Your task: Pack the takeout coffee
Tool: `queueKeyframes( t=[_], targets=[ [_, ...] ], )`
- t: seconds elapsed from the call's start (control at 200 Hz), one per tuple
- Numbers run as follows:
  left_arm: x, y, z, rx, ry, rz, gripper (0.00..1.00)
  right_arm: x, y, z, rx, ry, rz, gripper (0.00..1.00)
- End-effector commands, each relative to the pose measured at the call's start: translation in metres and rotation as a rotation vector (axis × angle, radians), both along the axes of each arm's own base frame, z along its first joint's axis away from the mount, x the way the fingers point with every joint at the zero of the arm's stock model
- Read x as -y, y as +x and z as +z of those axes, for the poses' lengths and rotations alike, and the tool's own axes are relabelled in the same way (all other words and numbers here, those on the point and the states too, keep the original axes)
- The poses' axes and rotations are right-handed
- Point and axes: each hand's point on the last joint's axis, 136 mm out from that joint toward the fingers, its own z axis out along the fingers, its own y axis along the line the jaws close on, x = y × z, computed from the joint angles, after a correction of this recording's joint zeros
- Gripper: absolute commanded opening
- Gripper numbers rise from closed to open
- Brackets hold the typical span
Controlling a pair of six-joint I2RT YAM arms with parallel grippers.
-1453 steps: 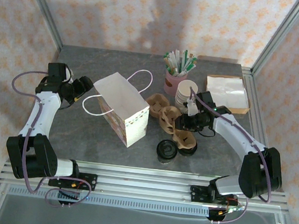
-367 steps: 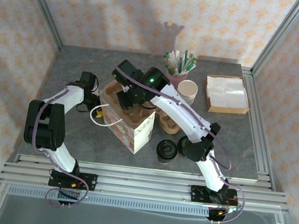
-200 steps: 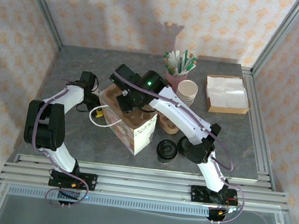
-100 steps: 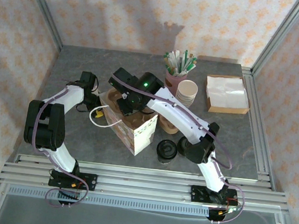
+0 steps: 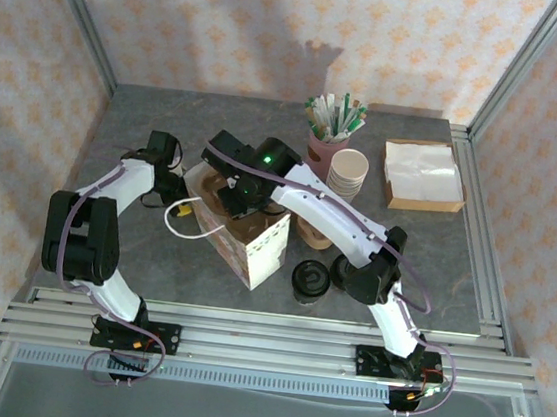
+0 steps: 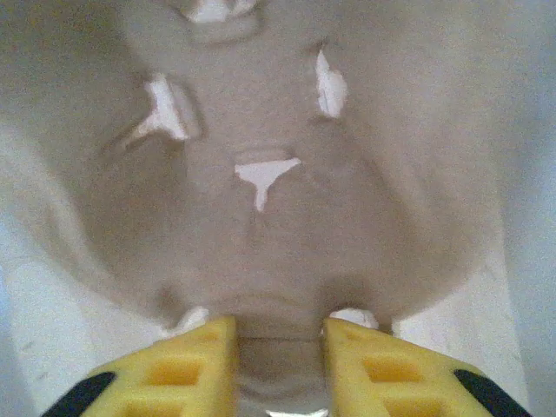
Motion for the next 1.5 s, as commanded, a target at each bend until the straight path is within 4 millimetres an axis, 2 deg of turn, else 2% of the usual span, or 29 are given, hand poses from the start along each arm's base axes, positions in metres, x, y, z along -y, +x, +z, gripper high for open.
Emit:
queueKeyframes(
  t=[0.0, 0.19, 0.31, 0.566, 0.806, 0.951, 1.236, 1.491],
  targets=[
    [0.001, 0.008, 0.024, 0.076, 0.008, -0.026, 0.77, 0.001, -0.009, 0.017, 0.002, 0.059, 0.001, 0.29],
    [-0.001, 0.011, 0.039, 0.143, 0.034, -0.051, 0.79, 0.003, -0.009, 0.016, 0.006, 0.06, -0.008, 0.29],
    [-0.002, 0.011, 0.042, 0.154, 0.041, -0.047, 0.79, 0.001, -0.009, 0.017, 0.007, 0.067, 0.002, 0.29],
    [-0.005, 0.011, 0.044, 0.163, 0.053, -0.043, 0.79, 0.0, -0.008, -0.003, -0.014, 0.016, 0.014, 0.29],
    [-0.009, 0.01, 0.054, 0.195, 0.084, -0.053, 0.8, -0.006, -0.005, -0.002, -0.004, 0.042, 0.018, 0.29],
    [-0.011, 0.012, 0.065, 0.237, 0.1, -0.054, 0.81, -0.007, -0.004, 0.001, 0.009, 0.056, 0.017, 0.3],
    [-0.017, 0.01, 0.089, 0.344, 0.142, -0.045, 0.85, -0.007, -0.004, -0.008, 0.003, 0.041, 0.015, 0.3],
    [-0.02, 0.009, 0.099, 0.386, 0.169, -0.04, 0.87, -0.007, -0.005, -0.014, -0.004, 0.034, 0.02, 0.3]
  ],
)
